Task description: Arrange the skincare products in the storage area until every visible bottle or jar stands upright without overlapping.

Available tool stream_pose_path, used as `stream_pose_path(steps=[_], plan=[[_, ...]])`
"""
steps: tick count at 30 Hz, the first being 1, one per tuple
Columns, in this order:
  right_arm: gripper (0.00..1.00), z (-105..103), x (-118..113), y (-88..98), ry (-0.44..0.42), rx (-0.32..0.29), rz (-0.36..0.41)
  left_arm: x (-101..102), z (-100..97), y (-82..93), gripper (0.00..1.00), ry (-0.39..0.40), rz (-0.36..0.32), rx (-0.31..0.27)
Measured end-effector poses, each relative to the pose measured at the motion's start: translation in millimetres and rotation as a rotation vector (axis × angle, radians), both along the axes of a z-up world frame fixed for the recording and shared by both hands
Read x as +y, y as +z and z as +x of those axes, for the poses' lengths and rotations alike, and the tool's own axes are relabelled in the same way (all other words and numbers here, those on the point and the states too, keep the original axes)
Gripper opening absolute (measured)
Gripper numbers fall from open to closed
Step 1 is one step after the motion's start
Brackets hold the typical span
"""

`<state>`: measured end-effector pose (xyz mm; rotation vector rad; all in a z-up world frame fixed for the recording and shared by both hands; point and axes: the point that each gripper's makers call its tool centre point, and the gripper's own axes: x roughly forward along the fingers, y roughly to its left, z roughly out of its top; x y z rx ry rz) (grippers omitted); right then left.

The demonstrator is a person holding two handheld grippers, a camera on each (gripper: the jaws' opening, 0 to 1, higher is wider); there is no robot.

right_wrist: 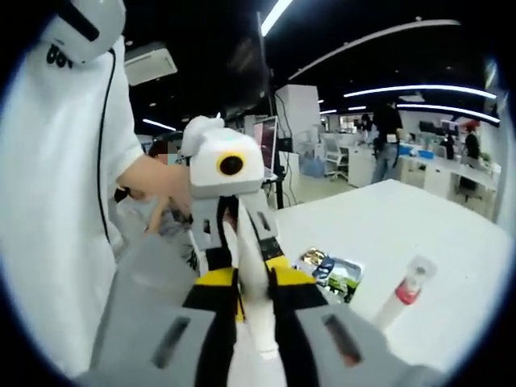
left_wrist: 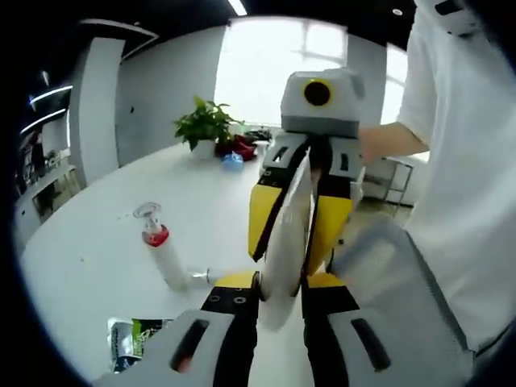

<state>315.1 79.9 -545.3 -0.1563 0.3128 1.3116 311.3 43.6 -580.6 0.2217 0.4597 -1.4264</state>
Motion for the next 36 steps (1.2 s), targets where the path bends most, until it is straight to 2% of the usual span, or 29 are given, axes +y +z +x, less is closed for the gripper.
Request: stream_pose_path(steps=[9,15,22,36], plan=[[0.19,29,-6,-7.7,-0.107,-0.006,0.007,-2,28.7,-11.3,0.15,0.025,0.004,-0.011],[0.30,43,-16,-8.5,-0.190,0.025,0.050,-5,49.3,-14.3,0.15,0.046,-0.028,-0.012],[0.42,44,-30,-21.1,-0.257,0.053,0.036,-3,78.6,-23.1,0.14,0.069,-0.027,-0.030],[0.45,35,-57,-44.9,-0.387,0.136,0.041,-2,136.4,-37.2,0.14,0.091,0.013,-0.101]])
